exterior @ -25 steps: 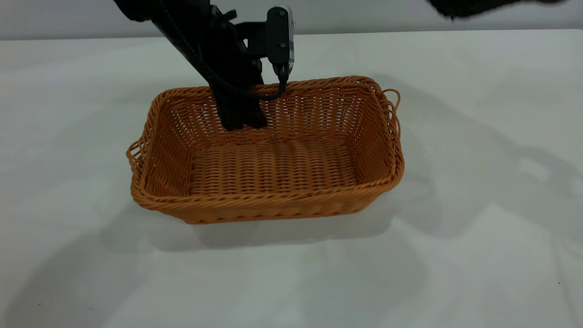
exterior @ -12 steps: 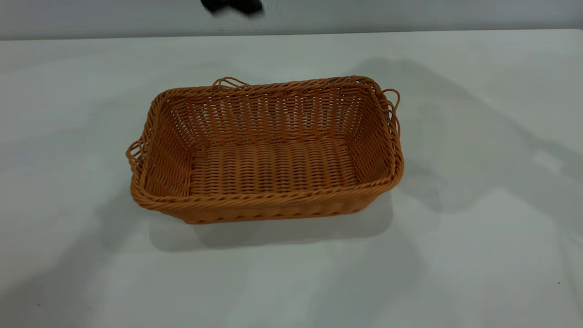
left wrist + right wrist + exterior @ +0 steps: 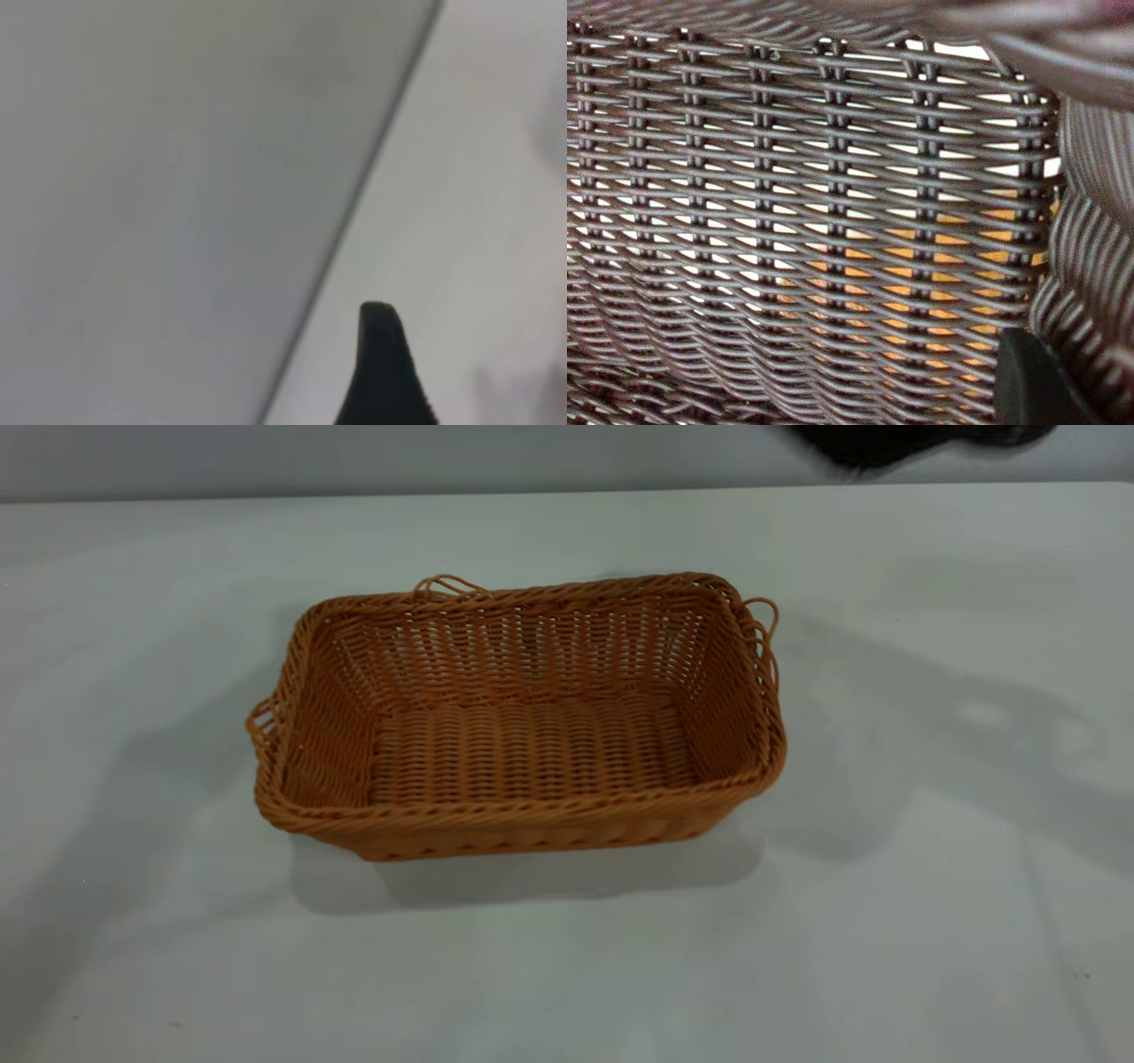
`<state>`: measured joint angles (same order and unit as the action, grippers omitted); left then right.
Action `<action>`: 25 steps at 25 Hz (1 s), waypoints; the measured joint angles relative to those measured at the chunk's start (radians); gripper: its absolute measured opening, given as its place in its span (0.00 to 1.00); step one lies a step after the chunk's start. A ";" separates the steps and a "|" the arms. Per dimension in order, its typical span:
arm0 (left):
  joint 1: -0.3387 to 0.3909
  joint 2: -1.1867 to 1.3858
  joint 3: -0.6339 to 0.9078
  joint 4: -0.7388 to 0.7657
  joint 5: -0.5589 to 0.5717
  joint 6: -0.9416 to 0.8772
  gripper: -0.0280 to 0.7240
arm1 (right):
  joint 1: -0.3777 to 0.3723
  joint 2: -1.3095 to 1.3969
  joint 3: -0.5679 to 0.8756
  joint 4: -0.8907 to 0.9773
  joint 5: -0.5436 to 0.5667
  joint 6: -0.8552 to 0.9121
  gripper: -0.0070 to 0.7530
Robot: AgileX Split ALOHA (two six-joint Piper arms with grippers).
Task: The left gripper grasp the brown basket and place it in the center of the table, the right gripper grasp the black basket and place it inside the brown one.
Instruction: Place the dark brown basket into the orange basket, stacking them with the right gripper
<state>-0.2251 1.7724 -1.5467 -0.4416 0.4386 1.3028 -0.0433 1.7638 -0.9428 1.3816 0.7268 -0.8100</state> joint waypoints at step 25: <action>0.000 -0.224 0.001 -0.001 0.050 -0.087 0.64 | 0.343 0.500 -0.451 -0.616 -0.031 0.366 0.14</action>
<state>-0.2251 1.5489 -1.5458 -0.4425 0.4884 1.2154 0.2997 2.2639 -1.3934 0.7656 0.6956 -0.4439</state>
